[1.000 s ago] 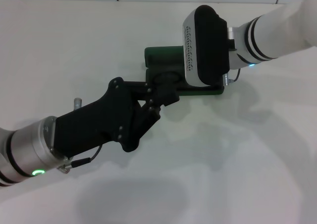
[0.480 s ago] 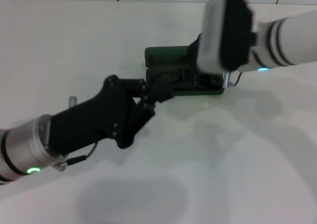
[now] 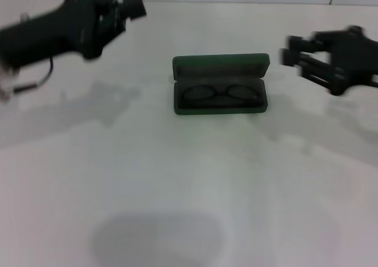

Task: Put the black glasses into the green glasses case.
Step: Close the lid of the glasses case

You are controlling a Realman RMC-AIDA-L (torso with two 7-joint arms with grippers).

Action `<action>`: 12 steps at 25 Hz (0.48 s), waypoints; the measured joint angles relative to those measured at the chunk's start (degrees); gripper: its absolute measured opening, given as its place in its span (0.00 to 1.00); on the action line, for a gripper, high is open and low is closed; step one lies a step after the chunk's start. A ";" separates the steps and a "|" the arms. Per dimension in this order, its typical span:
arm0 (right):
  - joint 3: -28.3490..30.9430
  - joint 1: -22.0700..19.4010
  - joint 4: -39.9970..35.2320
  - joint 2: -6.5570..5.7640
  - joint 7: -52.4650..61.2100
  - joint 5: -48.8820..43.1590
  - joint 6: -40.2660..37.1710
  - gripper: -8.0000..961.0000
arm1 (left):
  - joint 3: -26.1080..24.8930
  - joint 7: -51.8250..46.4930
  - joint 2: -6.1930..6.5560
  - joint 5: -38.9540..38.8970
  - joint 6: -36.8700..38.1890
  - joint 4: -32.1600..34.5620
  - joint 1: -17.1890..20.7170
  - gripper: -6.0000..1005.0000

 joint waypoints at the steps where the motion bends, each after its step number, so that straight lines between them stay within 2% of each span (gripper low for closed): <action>1: 2.04 -1.42 0.92 0.00 -0.87 0.36 -1.82 0.23 | 0.01 -2.19 0.92 1.45 -2.95 1.72 -1.39 0.04; 3: 6.82 -4.13 2.86 -0.18 -1.78 -0.40 -6.59 0.23 | -0.03 -6.75 2.02 6.00 -9.83 4.19 -5.37 0.04; 4: 8.97 -4.87 3.82 -0.23 -2.09 -1.09 -8.47 0.23 | 0.01 -8.78 2.11 9.03 -12.78 4.69 -7.84 0.04; 5: 11.05 -5.49 5.16 -0.27 -2.49 -1.73 -10.36 0.23 | 0.02 -12.08 1.84 15.38 -17.91 5.21 -11.95 0.04; 6: 13.29 -5.83 7.18 -0.27 -3.01 -2.19 -12.20 0.23 | 0.02 -12.08 1.84 15.38 -17.91 5.21 -11.95 0.04; 9: 16.95 -6.08 13.57 -0.26 -5.02 -2.25 -15.71 0.23 | 0.00 -17.74 0.00 26.96 -26.86 4.97 -17.15 0.06; 12: 18.33 -6.36 17.54 -0.25 -6.50 -2.10 -16.37 0.24 | -0.01 -22.54 -3.10 37.37 -36.46 4.84 -20.89 0.11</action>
